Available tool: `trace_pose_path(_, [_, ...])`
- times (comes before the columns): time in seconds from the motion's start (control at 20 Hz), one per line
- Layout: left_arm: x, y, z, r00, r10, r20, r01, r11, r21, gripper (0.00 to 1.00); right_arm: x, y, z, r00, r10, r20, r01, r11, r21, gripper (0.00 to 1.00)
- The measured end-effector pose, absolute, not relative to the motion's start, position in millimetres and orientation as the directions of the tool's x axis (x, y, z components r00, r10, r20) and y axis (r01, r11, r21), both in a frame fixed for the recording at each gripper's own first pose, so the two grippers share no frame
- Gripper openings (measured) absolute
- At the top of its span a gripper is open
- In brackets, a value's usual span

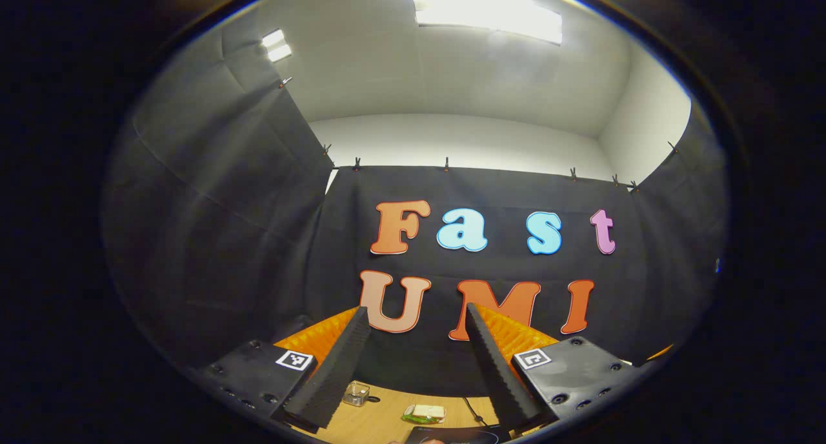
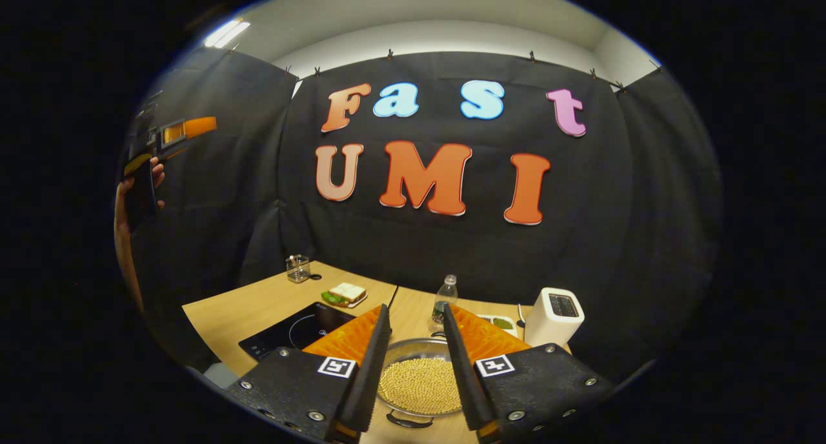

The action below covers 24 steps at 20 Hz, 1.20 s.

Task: First push the handle of the pot to place it horizontally, then grasp the pot with both hands and set it on the induction cooktop.

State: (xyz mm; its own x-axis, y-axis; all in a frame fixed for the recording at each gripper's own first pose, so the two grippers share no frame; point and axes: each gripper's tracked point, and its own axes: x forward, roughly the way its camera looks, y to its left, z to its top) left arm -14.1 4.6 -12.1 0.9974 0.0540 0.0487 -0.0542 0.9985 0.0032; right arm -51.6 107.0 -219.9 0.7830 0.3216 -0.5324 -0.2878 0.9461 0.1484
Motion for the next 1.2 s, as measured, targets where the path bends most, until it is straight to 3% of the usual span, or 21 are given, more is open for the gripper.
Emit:
trace_pose_path(0.15, [-16,3,-13,0.998,0.053,0.047,-0.053,0.999,0.012,0.97,-64,121,-243,0.728,0.354,-0.587,-0.306,0.934,0.184,0.33])
trace_pose_path(0.55, [-18,1,-17,0.998,0.045,0.049,-0.046,0.999,0.013,0.96,-110,151,-306,0.524,0.421,-0.741,-0.330,0.902,0.279,0.03])
trace_pose_path(0.75, [-17,-4,-21,0.999,0.028,0.038,-0.029,0.999,0.023,0.97,-142,168,-336,0.372,0.470,-0.801,-0.297,0.877,0.377,0.02])
trace_pose_path(1.2, [-17,-1,-31,0.999,0.028,0.017,-0.029,0.998,0.049,0.97,-173,184,-401,0.194,0.471,-0.861,-0.251,0.872,0.421,0.00])
